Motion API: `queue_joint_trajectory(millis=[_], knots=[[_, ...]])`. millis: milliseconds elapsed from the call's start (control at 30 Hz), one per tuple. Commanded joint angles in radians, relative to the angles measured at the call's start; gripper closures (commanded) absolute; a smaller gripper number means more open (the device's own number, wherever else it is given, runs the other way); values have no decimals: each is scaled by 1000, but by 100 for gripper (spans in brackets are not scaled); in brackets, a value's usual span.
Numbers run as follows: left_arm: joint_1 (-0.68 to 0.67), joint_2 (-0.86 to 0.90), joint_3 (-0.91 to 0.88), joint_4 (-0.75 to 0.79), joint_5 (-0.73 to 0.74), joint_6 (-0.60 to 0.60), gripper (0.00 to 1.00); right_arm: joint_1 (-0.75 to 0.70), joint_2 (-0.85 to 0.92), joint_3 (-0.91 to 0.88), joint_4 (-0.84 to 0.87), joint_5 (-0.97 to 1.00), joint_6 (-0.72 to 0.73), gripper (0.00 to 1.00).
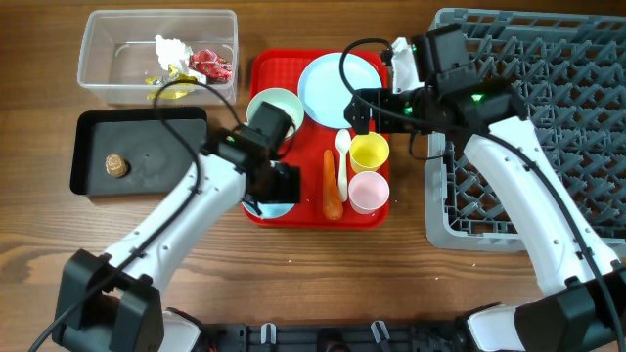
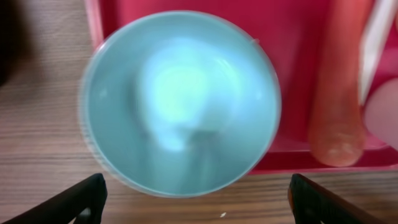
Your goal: Sort waste into correct bins and load items into the dishwasher rack
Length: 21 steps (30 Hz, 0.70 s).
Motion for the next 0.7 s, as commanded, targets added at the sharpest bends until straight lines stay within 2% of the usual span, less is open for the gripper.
queue_joint_trajectory(millis=[0,133,300,400,500,667], knots=[[-72,1,-46,87,-6,92,8,-6,-21,-3,-14,11,-53,1],[-107,19,-72,136,-34,90,11,-6,-21,-3,-29,14,-72,1],[-89,4,-69,148,-51,55,14,-6,-21,-3,-24,14,-72,1],[-50,-56,-59,145,-51,8,13,-6,-21,-3,-2,11,-61,1],[11,-159,-58,145,-47,-26,10,1,-20,-3,52,-14,11,1],[117,-324,-58,138,-41,-30,4,95,0,-3,204,-14,69,3]])
